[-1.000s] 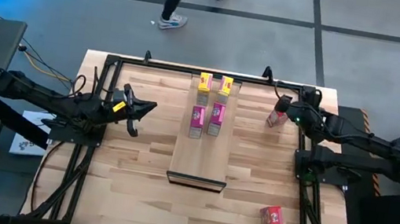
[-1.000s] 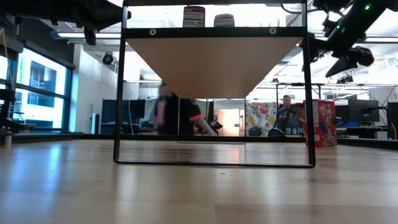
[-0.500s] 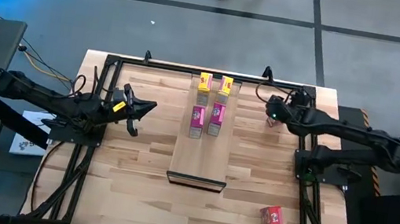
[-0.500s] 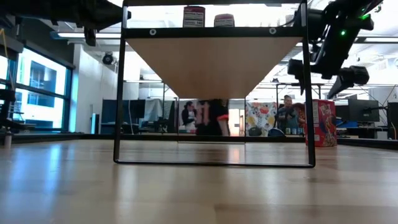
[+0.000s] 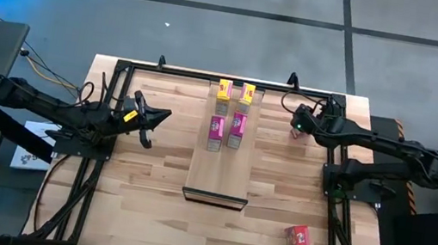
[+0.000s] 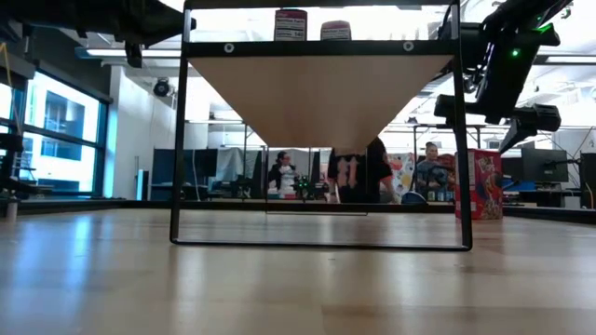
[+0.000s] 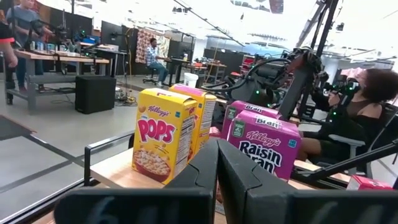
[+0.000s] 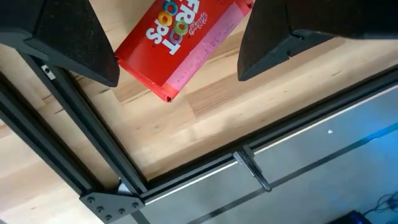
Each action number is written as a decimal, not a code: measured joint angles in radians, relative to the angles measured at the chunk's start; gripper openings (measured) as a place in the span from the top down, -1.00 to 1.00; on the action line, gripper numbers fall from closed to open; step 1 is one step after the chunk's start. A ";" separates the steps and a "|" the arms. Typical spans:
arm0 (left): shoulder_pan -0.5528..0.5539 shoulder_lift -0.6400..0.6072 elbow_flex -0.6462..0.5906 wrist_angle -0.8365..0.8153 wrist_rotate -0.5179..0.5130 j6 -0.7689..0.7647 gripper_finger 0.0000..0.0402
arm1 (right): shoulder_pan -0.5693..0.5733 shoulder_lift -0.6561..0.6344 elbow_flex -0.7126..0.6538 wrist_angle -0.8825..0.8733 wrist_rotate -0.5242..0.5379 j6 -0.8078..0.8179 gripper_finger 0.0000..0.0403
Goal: Stack cereal on shelf
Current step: Put the top red cereal box on the shelf
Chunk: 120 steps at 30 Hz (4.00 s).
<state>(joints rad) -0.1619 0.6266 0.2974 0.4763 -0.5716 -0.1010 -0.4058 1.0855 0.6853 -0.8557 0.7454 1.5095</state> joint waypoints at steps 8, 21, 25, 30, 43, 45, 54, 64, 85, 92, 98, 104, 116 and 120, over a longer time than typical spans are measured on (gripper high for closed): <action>0.000 0.000 0.000 0.000 0.000 0.001 1.00 | -0.009 0.000 0.067 -0.123 -0.088 0.005 -0.63; 0.000 0.000 0.000 0.000 -0.001 0.017 1.00 | -0.079 0.000 0.294 -0.333 -0.230 -0.152 -0.63; 0.000 0.000 0.000 0.000 -0.001 0.026 1.00 | -0.140 0.007 0.343 -0.326 -0.340 -0.257 -0.63; 0.000 0.000 0.000 0.001 -0.001 0.027 1.00 | -0.221 0.044 0.381 -0.291 -0.491 -0.490 -0.63; 0.000 0.000 0.000 0.000 -0.026 0.060 1.00 | -0.247 0.267 0.555 -0.428 -0.597 -1.586 -0.63; 0.000 0.000 0.000 -0.002 -0.042 0.060 1.00 | -0.241 0.295 0.577 -0.482 -0.548 -1.681 -0.63; 0.000 0.001 0.000 -0.043 -0.045 0.036 1.00 | -0.232 0.421 0.541 -0.575 -0.483 -1.952 -0.63; 0.000 0.001 0.000 -0.043 -0.047 0.034 1.00 | -0.220 0.527 0.529 -0.531 -0.366 -2.067 -0.63; 0.000 0.002 0.000 -0.059 -0.046 0.023 1.00 | -0.222 0.630 0.529 -0.522 -0.408 -2.075 -0.01; 0.000 0.002 0.000 -0.060 -0.046 0.024 1.00 | -0.222 0.629 0.529 -0.539 -0.437 -2.072 0.29; 0.000 0.002 0.000 -0.060 -0.046 0.023 1.00 | -0.222 0.628 0.529 -0.586 -0.475 -2.056 0.38; 0.000 0.001 0.000 -0.061 -0.046 0.023 1.00 | -0.219 0.617 0.529 -0.611 -0.514 -2.030 0.38; 0.000 0.002 0.000 -0.061 -0.046 0.024 1.00 | -0.096 0.405 0.533 -0.657 -0.531 -1.946 0.39; 0.000 0.002 0.000 -0.060 -0.046 0.024 1.00 | -0.025 0.331 0.534 -0.657 -0.564 -1.881 0.39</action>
<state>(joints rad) -0.1619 0.6281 0.2973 0.4164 -0.6174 -0.0765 -0.4313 1.4169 1.2190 -1.5123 0.1810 -0.3716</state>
